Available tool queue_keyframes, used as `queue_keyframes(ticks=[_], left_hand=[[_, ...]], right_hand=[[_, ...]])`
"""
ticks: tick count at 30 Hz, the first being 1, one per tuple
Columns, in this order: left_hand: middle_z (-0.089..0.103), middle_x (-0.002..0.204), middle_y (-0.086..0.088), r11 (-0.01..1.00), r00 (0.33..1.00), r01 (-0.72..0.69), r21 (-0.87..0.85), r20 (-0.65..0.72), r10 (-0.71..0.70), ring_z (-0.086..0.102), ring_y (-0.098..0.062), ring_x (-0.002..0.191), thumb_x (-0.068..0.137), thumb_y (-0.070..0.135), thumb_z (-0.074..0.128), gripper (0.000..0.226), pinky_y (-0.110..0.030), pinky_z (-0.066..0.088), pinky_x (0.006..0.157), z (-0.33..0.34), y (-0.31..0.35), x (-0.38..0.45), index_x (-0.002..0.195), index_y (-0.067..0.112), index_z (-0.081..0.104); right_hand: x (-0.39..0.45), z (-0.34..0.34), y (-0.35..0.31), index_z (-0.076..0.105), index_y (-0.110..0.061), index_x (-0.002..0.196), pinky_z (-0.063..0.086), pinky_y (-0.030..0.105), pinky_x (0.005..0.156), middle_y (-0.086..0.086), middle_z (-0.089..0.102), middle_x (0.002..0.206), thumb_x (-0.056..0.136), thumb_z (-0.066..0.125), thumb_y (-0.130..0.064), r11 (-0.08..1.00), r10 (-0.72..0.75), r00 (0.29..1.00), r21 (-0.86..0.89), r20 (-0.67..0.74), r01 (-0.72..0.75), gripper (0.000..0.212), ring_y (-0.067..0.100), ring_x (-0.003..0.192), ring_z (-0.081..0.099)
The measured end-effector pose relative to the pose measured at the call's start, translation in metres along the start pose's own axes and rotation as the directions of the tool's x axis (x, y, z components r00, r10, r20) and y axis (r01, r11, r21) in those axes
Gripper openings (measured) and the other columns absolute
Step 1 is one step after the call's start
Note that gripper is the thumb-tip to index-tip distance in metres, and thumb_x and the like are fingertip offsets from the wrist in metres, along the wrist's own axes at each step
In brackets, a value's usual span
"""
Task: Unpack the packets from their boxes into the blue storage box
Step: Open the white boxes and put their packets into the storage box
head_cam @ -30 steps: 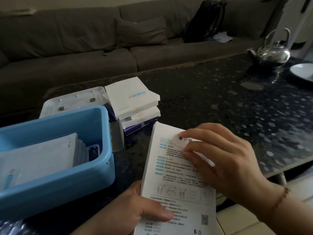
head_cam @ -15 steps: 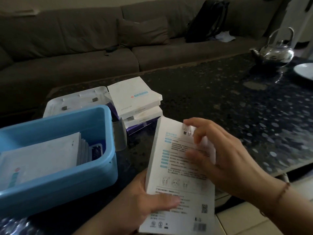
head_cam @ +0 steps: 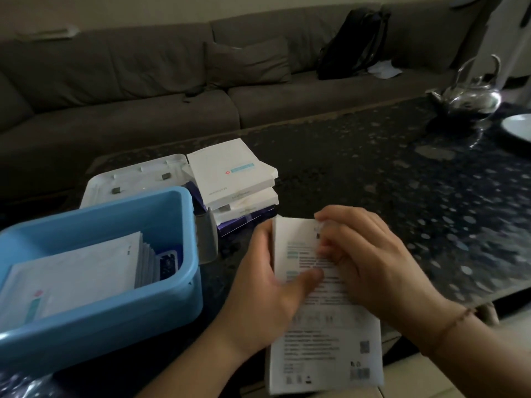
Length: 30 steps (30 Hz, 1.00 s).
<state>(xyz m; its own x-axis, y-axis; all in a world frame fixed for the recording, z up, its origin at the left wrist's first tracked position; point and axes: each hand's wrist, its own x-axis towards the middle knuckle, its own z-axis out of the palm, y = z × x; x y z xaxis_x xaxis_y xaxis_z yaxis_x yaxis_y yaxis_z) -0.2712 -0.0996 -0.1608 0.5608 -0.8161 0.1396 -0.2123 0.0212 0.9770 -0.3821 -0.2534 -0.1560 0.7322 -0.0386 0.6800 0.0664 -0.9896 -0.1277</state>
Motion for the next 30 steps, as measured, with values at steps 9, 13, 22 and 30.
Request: queue_keyframes(ticks=[9,13,22,30], left_hand=[[0.068,0.109,0.006,0.998,1.000,-0.018,-0.056,0.005,0.019,0.071,-0.023,0.099,0.077,0.024,0.074,0.076,-0.040,0.062,0.075,-0.006,-0.003,0.004,0.133,0.055,0.035],[0.068,0.106,0.009,0.999,1.000,-0.029,-0.039,0.011,0.029,0.071,-0.022,0.098,0.077,0.024,0.074,0.073,-0.036,0.062,0.072,-0.005,-0.005,0.002,0.130,0.056,0.036],[0.068,0.107,0.009,0.999,0.999,-0.051,-0.020,-0.021,0.050,0.071,-0.019,0.096,0.077,0.024,0.074,0.073,-0.033,0.061,0.071,-0.004,-0.002,0.001,0.135,0.046,0.036],[0.069,0.107,0.005,1.000,1.000,-0.006,0.002,0.027,0.006,0.072,-0.024,0.096,0.076,0.023,0.076,0.075,-0.040,0.062,0.074,-0.006,-0.004,0.002,0.134,0.051,0.037]], right_hand=[[0.002,0.001,0.000,0.069,-0.016,0.099,0.056,0.034,0.089,0.003,0.058,0.130,0.094,0.051,-0.030,0.992,0.067,0.996,0.107,0.053,-0.073,0.023,0.015,0.115,0.059],[-0.002,0.001,-0.001,0.069,-0.013,0.096,0.055,0.031,0.086,0.006,0.060,0.126,0.097,0.050,-0.027,0.998,0.023,1.000,0.058,0.021,-0.024,0.023,0.016,0.110,0.061],[-0.001,0.001,-0.007,0.068,-0.014,0.093,0.054,0.035,0.093,0.008,0.060,0.130,0.095,0.050,-0.029,0.999,0.024,0.997,0.021,0.073,-0.025,0.023,0.020,0.114,0.061],[0.011,-0.005,-0.017,0.055,-0.026,0.093,0.047,0.011,0.075,-0.008,0.055,0.115,0.088,0.042,-0.027,0.974,0.224,0.952,-0.018,0.207,-0.226,0.014,0.009,0.092,0.058]])
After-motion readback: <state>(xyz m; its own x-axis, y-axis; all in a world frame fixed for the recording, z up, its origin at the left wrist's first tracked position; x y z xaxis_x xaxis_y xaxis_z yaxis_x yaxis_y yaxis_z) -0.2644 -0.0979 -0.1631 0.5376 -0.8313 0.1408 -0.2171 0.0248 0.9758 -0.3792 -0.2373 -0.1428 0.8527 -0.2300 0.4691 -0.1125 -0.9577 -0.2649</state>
